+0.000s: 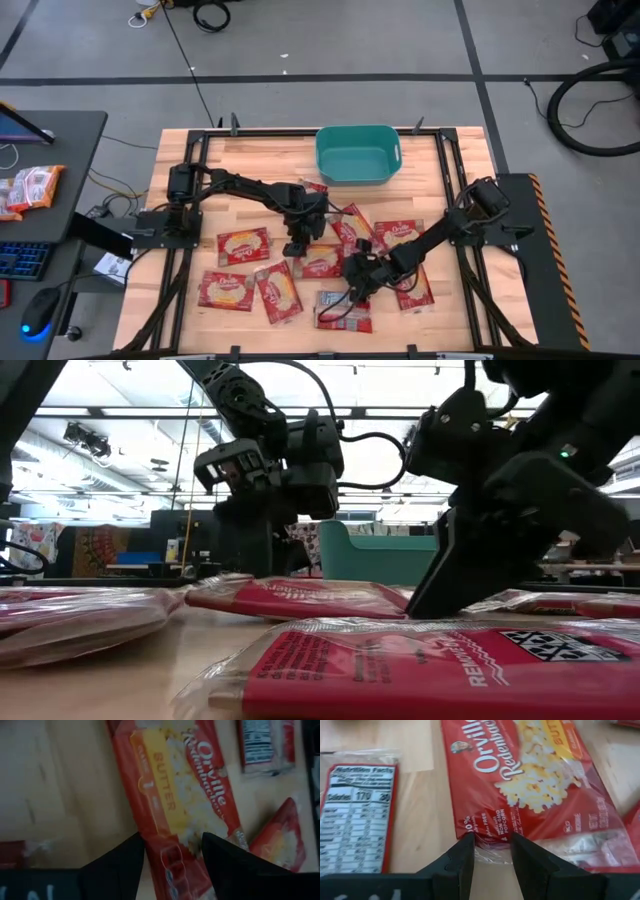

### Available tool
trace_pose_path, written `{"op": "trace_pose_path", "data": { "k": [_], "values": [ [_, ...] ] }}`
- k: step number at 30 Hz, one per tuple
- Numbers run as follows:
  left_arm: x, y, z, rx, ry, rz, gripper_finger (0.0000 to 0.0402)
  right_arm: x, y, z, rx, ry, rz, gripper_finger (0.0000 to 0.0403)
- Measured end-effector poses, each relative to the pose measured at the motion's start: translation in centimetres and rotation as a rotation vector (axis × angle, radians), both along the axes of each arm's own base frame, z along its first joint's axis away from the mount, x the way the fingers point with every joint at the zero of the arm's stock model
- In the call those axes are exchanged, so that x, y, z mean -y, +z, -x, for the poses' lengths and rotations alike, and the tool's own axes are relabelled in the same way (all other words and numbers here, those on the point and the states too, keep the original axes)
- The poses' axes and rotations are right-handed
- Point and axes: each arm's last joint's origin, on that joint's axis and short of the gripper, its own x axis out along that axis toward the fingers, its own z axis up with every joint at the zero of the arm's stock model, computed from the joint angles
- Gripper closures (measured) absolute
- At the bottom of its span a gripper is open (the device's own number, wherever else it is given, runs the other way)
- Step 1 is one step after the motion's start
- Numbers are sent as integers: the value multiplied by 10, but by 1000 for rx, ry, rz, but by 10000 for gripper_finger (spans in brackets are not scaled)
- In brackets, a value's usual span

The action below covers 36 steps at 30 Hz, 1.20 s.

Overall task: Sort popcorn bags into baskets
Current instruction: Put the red popcorn bag into the blue bin

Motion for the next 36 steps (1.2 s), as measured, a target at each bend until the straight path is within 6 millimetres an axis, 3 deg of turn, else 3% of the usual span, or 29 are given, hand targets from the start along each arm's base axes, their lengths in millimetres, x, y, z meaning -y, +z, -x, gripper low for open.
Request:
{"op": "trace_pose_path", "data": {
  "k": [6, 17, 22, 31, 36],
  "values": [
    [0, 0, 0, -5, 10, 5, 222, 4, 0, -2, 6, -15, 15, 269],
    [-12, 1, -1, -33, 109, 40, 344, 6, 3, 1, 3, -13, 72, 269],
    [-22, 7, -5, -38, 147, 43, 386, 12, 35, 9, 34, -28, 123, 269],
    [-34, 39, -20, 27, 118, -62, 382, 28, 93, 41, 72, -94, 307, 269],
    [-44, 70, -29, 65, 105, -134, 382, 32, 119, 64, 150, -180, 390, 269]
  ]
}}
